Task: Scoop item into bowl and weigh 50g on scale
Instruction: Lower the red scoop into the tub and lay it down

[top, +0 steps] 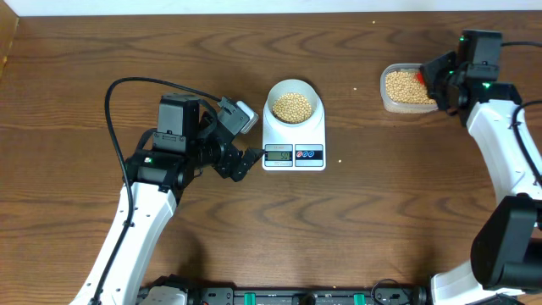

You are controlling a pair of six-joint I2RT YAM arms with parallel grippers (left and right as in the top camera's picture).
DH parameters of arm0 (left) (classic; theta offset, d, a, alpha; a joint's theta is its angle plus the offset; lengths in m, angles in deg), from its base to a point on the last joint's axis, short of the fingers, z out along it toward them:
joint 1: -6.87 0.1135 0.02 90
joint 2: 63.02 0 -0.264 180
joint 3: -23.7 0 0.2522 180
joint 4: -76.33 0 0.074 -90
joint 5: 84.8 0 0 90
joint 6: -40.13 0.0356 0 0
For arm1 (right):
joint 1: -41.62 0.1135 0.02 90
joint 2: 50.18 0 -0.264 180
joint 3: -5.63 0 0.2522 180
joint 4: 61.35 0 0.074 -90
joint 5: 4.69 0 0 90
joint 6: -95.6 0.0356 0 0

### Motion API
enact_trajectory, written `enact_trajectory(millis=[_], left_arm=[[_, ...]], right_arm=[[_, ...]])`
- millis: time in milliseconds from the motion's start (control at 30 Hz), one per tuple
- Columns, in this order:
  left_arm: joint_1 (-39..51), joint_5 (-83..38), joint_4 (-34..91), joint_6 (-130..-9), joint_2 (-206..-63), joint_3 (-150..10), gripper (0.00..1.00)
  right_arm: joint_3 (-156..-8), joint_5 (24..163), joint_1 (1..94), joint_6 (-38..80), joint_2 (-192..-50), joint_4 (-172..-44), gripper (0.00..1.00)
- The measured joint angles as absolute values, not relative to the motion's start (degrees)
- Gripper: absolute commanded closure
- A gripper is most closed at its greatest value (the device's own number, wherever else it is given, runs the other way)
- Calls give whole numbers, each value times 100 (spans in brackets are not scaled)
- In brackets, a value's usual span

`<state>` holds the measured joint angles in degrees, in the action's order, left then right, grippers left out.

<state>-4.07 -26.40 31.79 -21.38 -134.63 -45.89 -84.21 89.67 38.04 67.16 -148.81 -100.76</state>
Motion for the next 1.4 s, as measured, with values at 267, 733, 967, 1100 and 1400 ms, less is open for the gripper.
enact_trajectory(millis=[267, 733, 967, 1100, 1400], left_arm=[[-407, -2640, 3179, -2138, -13463, -4589, 11], [-407, -2640, 3179, -2138, -13463, -4589, 11], [-407, -2640, 3179, -2141, -13463, -4589, 11], [-407, -2640, 3179, -2138, -13463, -4589, 11], [-407, -2640, 3181, -2138, -13463, -4589, 11]], right_arm=[[-8421, 8858, 4012, 6926, -15032, -9971, 98], [-8421, 8633, 4102, 6969, -15032, -10131, 83], [-8421, 8600, 4102, 6991, -15032, -10148, 63], [-8421, 8585, 4102, 6854, -15032, -10151, 29], [-8421, 8591, 4139, 6469, -15032, -10286, 15]])
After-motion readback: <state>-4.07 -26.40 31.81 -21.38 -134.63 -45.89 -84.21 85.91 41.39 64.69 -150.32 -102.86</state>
